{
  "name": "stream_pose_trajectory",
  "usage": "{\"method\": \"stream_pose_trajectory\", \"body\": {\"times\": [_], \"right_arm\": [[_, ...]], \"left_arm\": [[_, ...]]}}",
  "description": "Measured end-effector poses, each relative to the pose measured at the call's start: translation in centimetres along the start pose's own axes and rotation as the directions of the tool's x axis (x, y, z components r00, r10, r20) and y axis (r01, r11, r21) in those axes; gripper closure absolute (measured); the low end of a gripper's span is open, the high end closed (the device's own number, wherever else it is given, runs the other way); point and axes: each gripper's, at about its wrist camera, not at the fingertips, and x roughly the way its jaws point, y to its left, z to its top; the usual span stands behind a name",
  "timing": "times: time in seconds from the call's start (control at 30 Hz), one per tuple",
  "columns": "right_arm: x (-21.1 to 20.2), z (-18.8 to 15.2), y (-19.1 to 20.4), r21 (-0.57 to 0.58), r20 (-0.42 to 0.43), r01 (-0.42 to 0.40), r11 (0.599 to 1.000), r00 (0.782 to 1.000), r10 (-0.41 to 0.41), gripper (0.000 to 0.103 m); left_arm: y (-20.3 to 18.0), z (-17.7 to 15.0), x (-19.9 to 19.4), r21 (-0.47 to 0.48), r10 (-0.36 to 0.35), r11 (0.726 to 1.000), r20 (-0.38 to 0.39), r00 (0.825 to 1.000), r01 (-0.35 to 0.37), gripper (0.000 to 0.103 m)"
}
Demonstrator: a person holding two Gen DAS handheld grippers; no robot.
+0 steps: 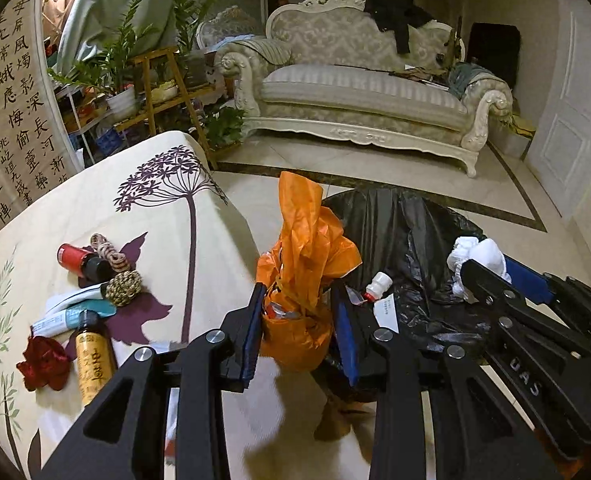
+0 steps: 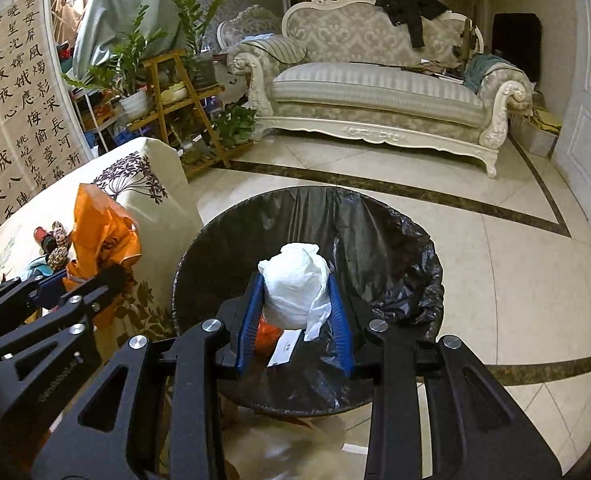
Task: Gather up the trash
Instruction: 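Carry the orange bag to the bin with the left tool while the right tool carries the tissue, then open both tools over the black bin to drop the orange bag and tissue, then grasp the red plastic bag with the left tool while the right tool grasps the white-red snack wrapper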
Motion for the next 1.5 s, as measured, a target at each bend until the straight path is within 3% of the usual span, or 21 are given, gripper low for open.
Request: {"method": "stream_pose_trajectory", "body": {"times": [0.17, 0.5, 0.6, 0.7, 0.87, 1.2, 1.5], "right_arm": [[0.2, 0.0, -0.5, 0.01, 0.003, 0.009, 1.0, 1.0, -0.009, 0.064], [-0.4, 0.1, -0.6, 0.026, 0.016, 0.023, 0.999, 1.0, -0.023, 0.063], [-0.5, 0.1, -0.5, 0.027, 0.017, 0.023, 0.999, 1.0, -0.023, 0.062], [-0.7, 0.0, -0.4, 0.026, 0.022, 0.022, 0.999, 0.999, -0.023, 0.053], [-1.4, 0.2, 0.9, 0.011, 0.031, 0.003, 1.0, 1.0, -0.004, 0.053], [-2.4, 0.2, 5.5, -0.051, 0.034, -0.066, 0.997, 0.997, 0.068, 0.053], [-2.5, -0.4, 11.2, -0.13, 0.008, -0.148, 0.98, 0.989, 0.151, 0.052]], "left_arm": [[-0.1, 0.3, 0.2, -0.005, -0.003, 1.0, -0.006, 1.0, 0.003, 0.047], [0.1, 0.5, -0.4, -0.026, 0.004, 1.0, 0.009, 1.0, -0.004, 0.037], [0.2, 0.5, -1.0, -0.018, 0.011, 1.0, 0.021, 1.0, -0.011, 0.036], [0.5, 0.6, -1.5, -0.022, 0.016, 1.0, 0.031, 0.999, -0.015, 0.034], [2.1, 0.3, -2.7, -0.047, 0.03, 0.999, 0.045, 0.999, -0.028, 0.033], [7.9, -1.2, -5.4, -0.137, 0.118, 0.985, 0.058, 0.991, -0.109, 0.032], [14.1, -3.6, -6.7, -0.235, 0.218, 0.95, 0.022, 0.976, -0.207, 0.031]]}}
